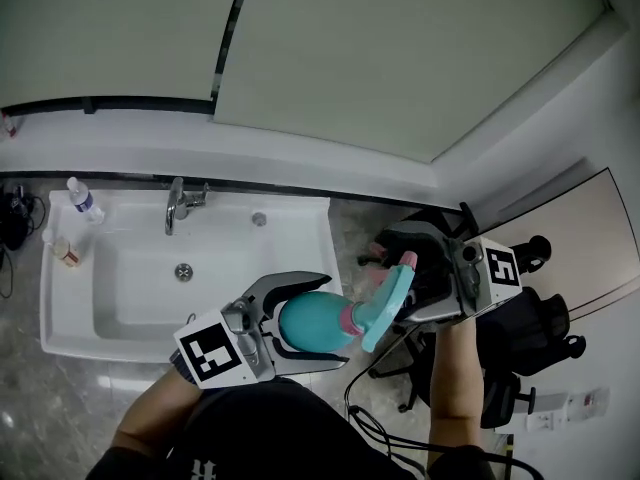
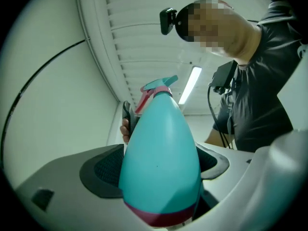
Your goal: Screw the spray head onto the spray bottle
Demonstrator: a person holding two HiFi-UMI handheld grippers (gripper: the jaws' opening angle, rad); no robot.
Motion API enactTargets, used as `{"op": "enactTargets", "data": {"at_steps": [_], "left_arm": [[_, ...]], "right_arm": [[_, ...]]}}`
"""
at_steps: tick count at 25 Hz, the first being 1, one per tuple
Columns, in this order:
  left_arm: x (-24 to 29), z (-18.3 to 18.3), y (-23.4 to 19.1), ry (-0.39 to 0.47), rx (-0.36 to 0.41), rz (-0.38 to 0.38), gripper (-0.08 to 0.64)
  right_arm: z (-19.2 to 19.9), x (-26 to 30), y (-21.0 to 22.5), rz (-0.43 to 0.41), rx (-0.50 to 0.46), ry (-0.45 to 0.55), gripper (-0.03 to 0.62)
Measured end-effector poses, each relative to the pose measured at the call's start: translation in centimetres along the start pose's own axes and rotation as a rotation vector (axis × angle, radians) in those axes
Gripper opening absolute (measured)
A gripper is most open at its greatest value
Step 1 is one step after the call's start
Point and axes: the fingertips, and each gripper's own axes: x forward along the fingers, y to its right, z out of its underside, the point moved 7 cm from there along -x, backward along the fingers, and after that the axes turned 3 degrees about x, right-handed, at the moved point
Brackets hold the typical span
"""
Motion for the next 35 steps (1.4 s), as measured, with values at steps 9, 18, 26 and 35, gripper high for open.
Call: {"op": "enactTargets", "data": {"at_steps": [9,18,26,35], "left_arm": [[0.2,0.9,0.3,-0.003,-0.094,0.106,0.431],[0.2,1.2,0.3,0.008,-0.151,0.165,0.431],[-0.7,1.5,-1.1,-0.064,-0.095,0.046,0.431],[-1.3,1.9,-3.5,-0.17,-0.004,-0.315,0.43]], "right_arm": [[0.9,5.1,-2.1,-0.225,-0.108,-0.209,0.322],[0.9,5.2,-2.6,-0.213,-0.118,-0.287,0.146],[0.9,5.8,-1.7,-0.051,-0.082,-0.361,0.137],[1.8,5.0,0.1,0.456,-0.038,-0.464,0.137]]}}
